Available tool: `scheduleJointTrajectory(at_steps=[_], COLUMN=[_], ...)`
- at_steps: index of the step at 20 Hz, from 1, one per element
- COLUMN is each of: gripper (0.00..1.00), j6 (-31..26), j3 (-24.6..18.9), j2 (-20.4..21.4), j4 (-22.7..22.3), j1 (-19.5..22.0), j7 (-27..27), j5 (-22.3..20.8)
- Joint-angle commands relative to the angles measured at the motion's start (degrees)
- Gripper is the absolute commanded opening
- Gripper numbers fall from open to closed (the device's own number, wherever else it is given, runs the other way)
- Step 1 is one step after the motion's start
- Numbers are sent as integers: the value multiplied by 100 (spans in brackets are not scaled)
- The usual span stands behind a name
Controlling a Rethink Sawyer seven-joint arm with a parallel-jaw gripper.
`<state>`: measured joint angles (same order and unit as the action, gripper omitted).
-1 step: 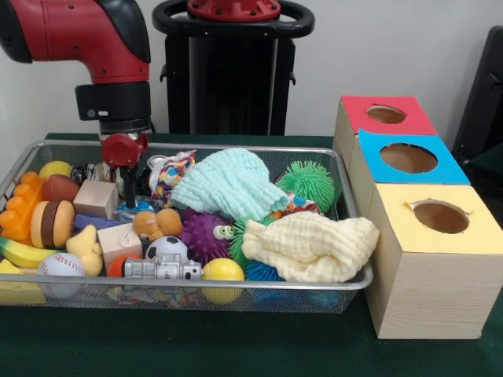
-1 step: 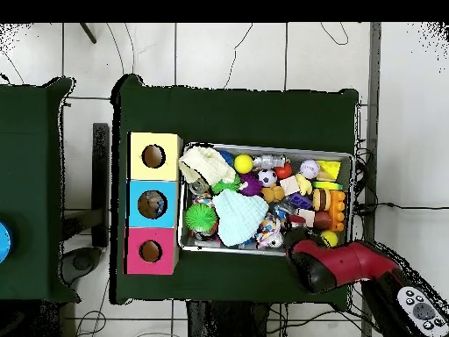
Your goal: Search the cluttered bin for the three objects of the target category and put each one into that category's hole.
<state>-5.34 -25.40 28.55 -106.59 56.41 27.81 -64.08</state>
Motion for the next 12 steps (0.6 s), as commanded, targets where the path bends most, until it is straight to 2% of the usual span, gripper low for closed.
scheduleJointTrajectory(at_steps=[1,9,12], gripper=[0,0,0], j6=[-178,-172,-335], j3=[-639,-687,-869], j2=[-239,-226,-43], j4=[268,230,36], j1=[252,272,405], j7=[389,394,311], j5=[-91,-162,18])
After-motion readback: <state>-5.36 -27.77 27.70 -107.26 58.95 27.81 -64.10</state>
